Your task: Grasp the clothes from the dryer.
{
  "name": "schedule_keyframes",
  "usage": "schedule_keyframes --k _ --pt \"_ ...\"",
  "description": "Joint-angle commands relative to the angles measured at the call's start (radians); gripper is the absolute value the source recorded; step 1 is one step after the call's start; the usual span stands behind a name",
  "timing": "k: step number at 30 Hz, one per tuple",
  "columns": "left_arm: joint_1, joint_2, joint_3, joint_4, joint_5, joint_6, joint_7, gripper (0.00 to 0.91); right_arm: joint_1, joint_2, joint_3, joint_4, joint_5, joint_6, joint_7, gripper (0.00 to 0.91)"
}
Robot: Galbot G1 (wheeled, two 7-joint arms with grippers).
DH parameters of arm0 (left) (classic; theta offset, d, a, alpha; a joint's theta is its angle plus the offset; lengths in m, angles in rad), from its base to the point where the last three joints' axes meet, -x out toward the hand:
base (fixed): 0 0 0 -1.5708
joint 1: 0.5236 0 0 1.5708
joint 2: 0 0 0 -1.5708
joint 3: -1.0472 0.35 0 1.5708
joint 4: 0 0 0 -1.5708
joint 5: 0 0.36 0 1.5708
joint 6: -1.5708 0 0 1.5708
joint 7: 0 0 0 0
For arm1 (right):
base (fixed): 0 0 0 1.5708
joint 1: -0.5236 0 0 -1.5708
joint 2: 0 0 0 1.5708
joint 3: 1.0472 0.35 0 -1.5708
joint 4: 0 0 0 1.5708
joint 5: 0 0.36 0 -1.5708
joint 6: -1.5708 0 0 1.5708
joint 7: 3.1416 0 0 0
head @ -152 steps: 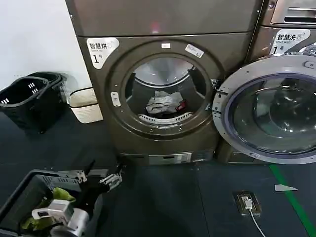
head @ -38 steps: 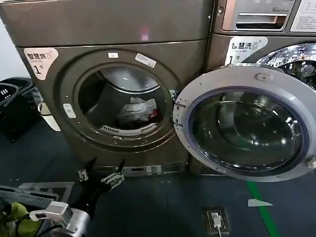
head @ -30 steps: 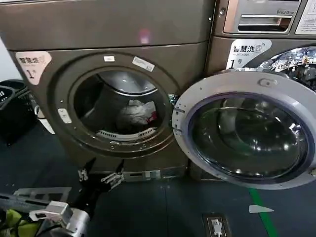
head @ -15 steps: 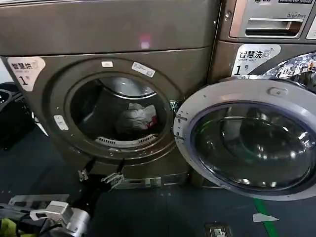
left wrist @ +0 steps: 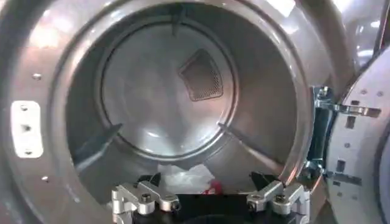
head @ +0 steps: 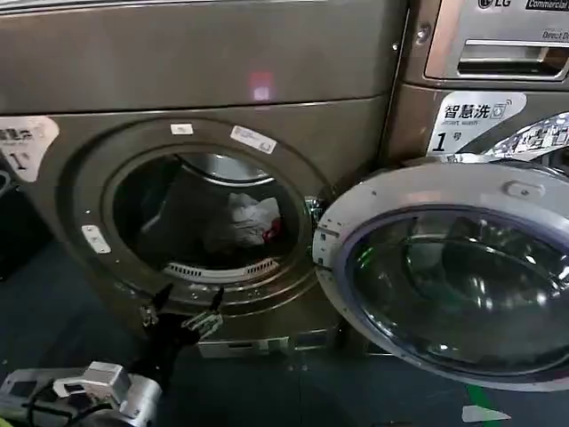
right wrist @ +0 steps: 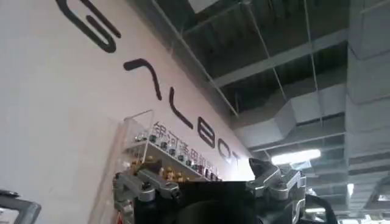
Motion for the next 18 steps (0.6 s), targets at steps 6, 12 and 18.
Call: schedule_keyframes --k 6,12,18 --pt "-0.001 0.003 0.001 0.0 0.0 -0.001 0.0 0.907 -0.001 0.004 0.001 0.002 0.0 0.0 -0.002 0.907" --pt "0.0 0.003 0.001 0.0 0.0 -0.001 0.0 0.907 -0.001 0.005 0.001 0.002 0.0 0.001 -0.002 0.907" --pt "0.001 0.001 0.0 -0.001 0.001 -0.001 0.0 0.907 0.0 0.006 0.0 0.004 0.001 0.001 -0.001 0.907"
